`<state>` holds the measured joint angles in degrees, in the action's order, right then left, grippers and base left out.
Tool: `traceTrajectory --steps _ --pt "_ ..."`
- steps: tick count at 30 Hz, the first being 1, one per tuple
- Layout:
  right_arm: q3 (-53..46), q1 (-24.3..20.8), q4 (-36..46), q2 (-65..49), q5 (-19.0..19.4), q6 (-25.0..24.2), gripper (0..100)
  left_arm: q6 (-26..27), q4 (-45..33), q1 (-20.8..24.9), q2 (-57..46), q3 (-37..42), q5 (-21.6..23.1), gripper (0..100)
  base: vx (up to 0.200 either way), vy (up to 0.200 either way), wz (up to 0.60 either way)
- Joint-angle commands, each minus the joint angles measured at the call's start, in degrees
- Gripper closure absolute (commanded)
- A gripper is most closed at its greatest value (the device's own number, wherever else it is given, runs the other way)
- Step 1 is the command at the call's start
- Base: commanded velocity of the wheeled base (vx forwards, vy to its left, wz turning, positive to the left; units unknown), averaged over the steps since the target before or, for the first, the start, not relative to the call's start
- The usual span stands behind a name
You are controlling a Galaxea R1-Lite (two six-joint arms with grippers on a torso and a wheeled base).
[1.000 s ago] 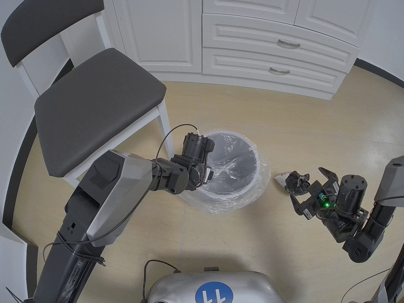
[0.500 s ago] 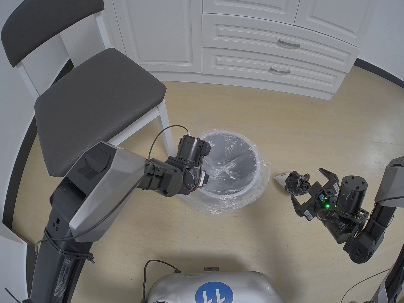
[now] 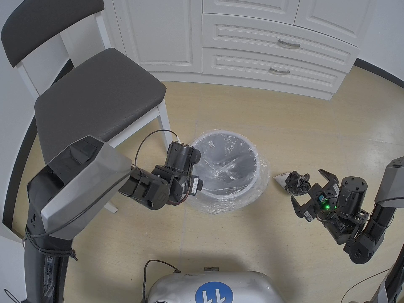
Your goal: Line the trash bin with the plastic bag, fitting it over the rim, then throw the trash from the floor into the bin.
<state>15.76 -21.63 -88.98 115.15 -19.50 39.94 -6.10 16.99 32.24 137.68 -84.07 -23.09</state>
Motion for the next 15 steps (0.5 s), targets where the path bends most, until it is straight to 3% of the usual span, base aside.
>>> traceTrajectory --steps 1,15 --pt "-0.03 0.01 -1.02 -0.02 -0.01 0.05 0 -0.06 2.78 0.01 -2.77 5.32 0.5 0 0.0 0.0 0.0" --pt "-0.03 -0.08 -1.02 0.25 -0.01 0.05 0 -0.06 12.19 -0.25 -3.56 11.73 1.12 0 0.0 0.0 0.0"
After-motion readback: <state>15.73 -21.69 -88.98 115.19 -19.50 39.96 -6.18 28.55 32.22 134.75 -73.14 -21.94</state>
